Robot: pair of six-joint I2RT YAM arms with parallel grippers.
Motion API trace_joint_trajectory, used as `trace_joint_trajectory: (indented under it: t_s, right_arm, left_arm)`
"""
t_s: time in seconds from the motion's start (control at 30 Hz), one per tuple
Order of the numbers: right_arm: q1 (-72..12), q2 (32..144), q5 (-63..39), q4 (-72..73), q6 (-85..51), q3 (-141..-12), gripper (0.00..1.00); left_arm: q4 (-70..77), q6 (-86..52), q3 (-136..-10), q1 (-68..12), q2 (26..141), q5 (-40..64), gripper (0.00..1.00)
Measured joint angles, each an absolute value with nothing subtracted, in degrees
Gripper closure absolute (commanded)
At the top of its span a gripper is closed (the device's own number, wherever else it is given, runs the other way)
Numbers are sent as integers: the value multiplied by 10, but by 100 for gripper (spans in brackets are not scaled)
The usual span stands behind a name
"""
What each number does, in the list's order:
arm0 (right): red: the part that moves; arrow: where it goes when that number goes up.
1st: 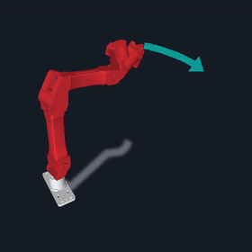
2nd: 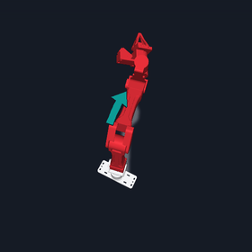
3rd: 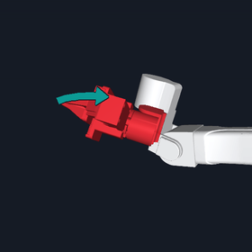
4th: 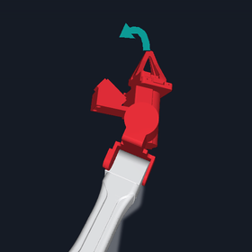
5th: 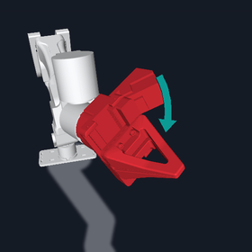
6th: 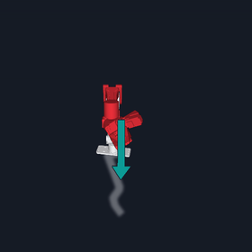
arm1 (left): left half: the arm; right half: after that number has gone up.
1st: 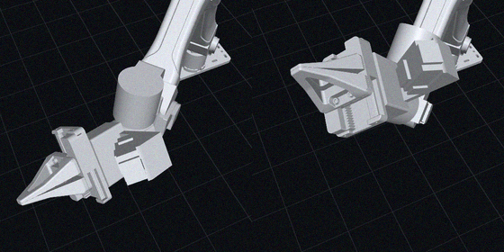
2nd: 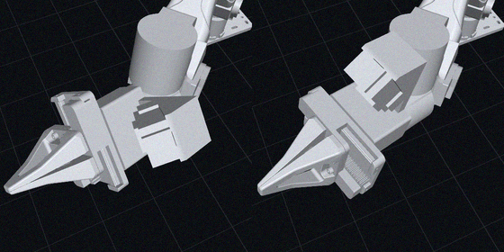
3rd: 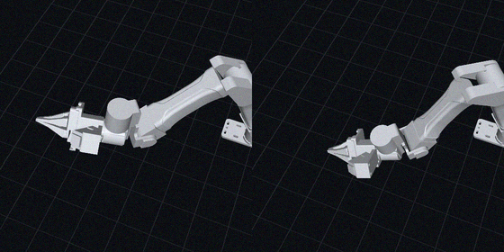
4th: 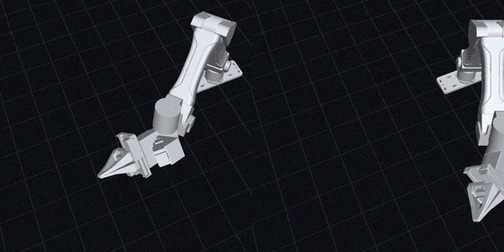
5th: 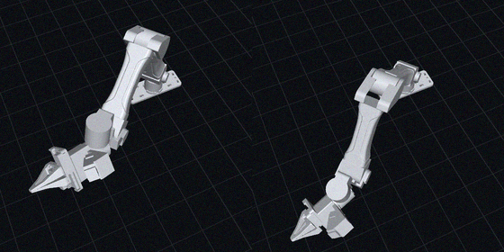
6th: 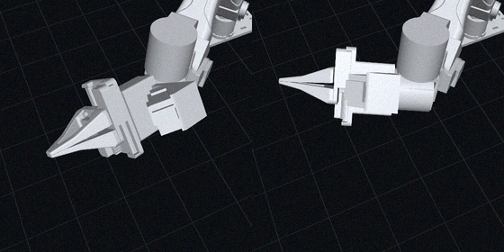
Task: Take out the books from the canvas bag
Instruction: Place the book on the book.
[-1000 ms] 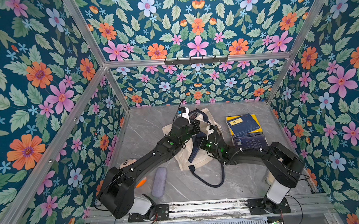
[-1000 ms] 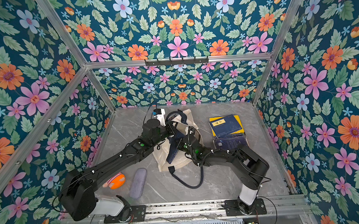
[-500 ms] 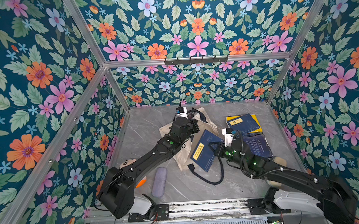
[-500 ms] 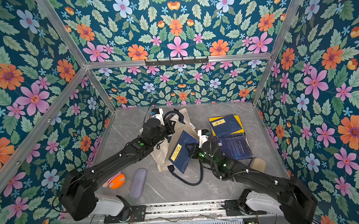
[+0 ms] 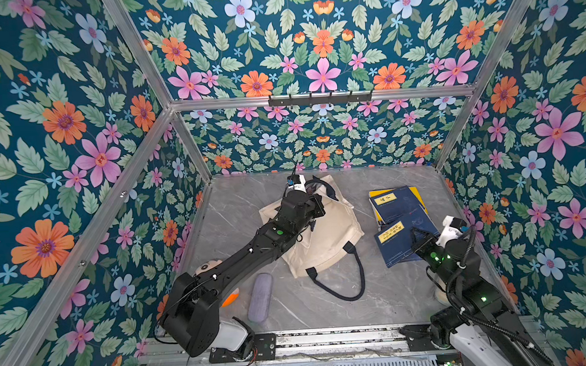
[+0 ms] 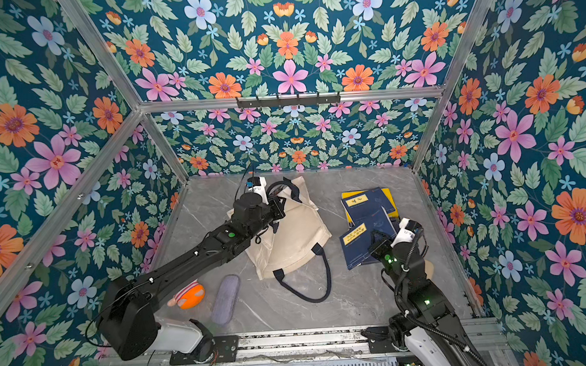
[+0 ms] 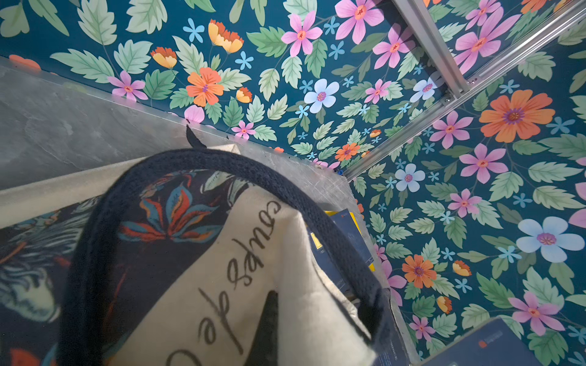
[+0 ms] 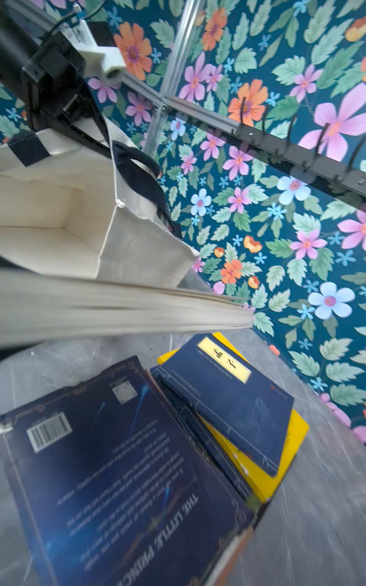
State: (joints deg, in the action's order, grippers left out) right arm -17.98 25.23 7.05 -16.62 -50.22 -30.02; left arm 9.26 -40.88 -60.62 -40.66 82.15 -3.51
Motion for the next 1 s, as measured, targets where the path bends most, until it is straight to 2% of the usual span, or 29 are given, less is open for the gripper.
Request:
trace_joint_trajectory:
  t_s: [0.3, 0.43, 0.83, 1.0]
  right_arm:
    - [-18, 286, -56, -184, -510, -242, 100]
    - [-4, 286, -69, -160, -524, -221, 100]
    - [37, 330, -18, -86, -569, -188, 100]
    - [58, 354, -71, -17, -582, -180, 100]
  left_arm:
    - [90, -405, -608, -407, 821, -35, 100]
    - [90, -405, -608, -407, 821, -35, 100]
    - [90, -405, -608, -407, 821, -34, 100]
    - [90, -405, -608, -407, 821, -32, 100]
